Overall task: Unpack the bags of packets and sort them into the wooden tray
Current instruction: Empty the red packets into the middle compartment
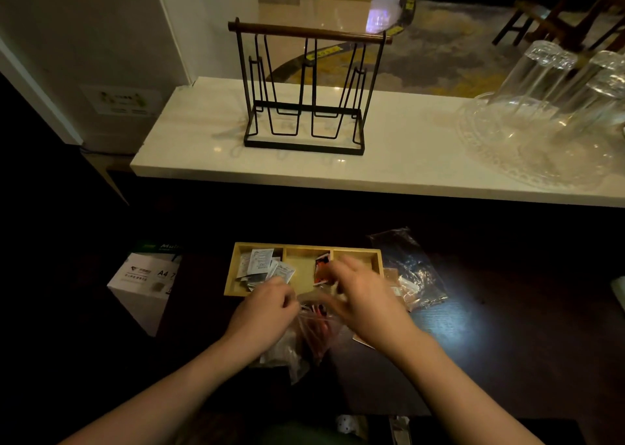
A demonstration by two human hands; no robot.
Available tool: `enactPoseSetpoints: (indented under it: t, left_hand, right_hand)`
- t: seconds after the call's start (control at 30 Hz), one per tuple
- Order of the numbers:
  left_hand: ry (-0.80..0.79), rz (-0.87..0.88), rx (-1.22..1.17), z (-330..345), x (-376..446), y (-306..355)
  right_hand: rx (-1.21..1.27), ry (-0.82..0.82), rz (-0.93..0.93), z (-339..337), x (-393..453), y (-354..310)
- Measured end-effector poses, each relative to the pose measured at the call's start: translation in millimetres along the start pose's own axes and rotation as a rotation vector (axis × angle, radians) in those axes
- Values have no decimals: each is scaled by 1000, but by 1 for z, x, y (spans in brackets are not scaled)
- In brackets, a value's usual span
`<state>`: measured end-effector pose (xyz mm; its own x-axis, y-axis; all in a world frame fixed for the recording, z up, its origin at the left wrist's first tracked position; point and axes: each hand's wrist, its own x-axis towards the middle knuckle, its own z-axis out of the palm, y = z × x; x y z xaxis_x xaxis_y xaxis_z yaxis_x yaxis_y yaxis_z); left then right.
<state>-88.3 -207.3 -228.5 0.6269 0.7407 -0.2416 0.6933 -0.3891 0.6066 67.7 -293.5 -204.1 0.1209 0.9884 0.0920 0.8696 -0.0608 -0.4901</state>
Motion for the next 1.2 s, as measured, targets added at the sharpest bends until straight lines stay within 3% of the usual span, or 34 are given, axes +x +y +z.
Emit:
enactPoseSetpoints:
  t: [0.1, 0.27, 0.37, 0.43, 0.5, 0.6, 0.73, 0.97, 1.1, 1.2]
  left_hand:
    - [20, -10, -131, 7, 6, 1]
    - [65, 117, -166, 15, 14, -15]
    - [111, 272, 344, 29, 37, -46]
    - [-9, 307, 624, 38, 50, -68]
    - [-118, 346, 814, 44, 57, -86]
    - [-135, 393, 914, 40, 63, -97]
    - [-78, 305, 859, 32, 67, -105]
    - [-213, 166, 663, 33, 72, -108]
    - [-54, 236, 506, 31, 65, -104]
    - [142, 282, 147, 30, 50, -85]
  right_hand:
    - [-45, -181, -46, 20, -3, -17]
    - [12, -29, 93, 38, 3, 2]
    - [60, -29, 127, 38, 3, 9]
    - [81, -48, 141, 37, 2, 11]
    - [96, -62, 143, 35, 1, 14]
    - [109, -83, 134, 33, 1, 16]
    - [113, -95, 153, 32, 2, 20]
    - [111, -149, 83, 26, 10, 17]
    - [120, -86, -4, -3, 30, -3]
    - [249, -27, -65, -36, 48, -25]
